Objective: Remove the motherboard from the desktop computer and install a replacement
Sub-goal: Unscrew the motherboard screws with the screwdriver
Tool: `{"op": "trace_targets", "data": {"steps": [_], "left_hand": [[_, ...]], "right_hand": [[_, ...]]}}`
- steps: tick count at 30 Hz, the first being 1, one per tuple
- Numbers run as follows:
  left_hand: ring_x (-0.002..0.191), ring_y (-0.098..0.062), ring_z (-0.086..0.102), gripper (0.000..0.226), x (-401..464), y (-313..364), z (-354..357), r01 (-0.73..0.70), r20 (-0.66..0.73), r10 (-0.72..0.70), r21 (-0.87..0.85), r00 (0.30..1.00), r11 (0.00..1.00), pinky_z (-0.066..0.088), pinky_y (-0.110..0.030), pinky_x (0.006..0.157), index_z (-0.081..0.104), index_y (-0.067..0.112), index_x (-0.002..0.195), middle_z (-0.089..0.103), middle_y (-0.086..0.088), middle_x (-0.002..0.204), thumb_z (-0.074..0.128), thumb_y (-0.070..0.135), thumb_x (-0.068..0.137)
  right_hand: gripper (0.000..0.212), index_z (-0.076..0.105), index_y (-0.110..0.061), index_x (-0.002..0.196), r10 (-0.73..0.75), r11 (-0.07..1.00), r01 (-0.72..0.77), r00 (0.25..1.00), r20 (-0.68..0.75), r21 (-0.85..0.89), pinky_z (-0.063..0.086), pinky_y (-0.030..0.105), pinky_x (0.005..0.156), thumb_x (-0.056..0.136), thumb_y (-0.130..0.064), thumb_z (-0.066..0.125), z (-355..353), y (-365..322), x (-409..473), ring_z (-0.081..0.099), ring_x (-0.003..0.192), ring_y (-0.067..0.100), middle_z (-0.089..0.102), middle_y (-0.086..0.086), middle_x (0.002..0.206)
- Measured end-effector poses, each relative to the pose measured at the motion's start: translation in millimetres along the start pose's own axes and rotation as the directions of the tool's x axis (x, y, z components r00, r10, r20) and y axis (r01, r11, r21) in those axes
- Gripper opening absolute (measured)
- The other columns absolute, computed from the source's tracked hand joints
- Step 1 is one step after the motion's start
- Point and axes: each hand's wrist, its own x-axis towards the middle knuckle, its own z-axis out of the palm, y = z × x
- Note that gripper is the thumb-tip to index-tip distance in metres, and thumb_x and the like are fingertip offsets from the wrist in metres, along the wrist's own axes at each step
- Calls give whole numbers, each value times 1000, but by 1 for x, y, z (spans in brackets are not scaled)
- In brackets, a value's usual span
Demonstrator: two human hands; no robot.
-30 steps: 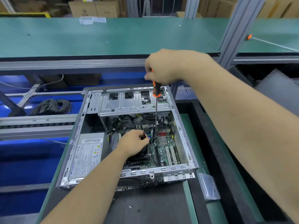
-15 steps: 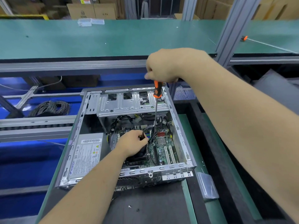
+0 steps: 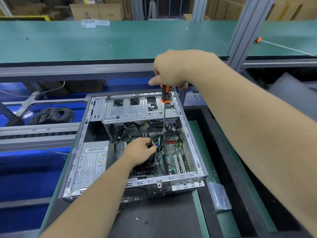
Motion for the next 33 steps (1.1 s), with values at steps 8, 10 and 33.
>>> {"op": "trace_targets", "data": {"steps": [8,10,33], "left_hand": [[53,-15,46,29,-1,1,-1,0,8,0,-3,1000,1000,35,-25,52,67,16,88,52,6,57,55,41,98],[54,-15,47,29,-2,2,-2,2,12,-2,-3,1000,1000,35,-26,53,67,17,88,53,6,58,55,42,98],[48,-12,43,32,-6,5,-2,19,31,-19,0,999,1000,39,-24,54,71,16,83,52,7,50,56,43,93]], "right_hand": [[44,57,-11,78,40,999,-40,999,28,-32,46,31,55,99,-49,51,2,3,0,59,53,20,61,4,69],[25,61,-14,84,-12,1000,12,999,38,-16,51,35,63,97,-35,58,4,6,1,64,66,26,65,3,78],[33,63,-13,82,42,999,-41,999,23,-21,53,32,60,94,-44,60,2,8,-8,60,49,20,64,2,64]]}}
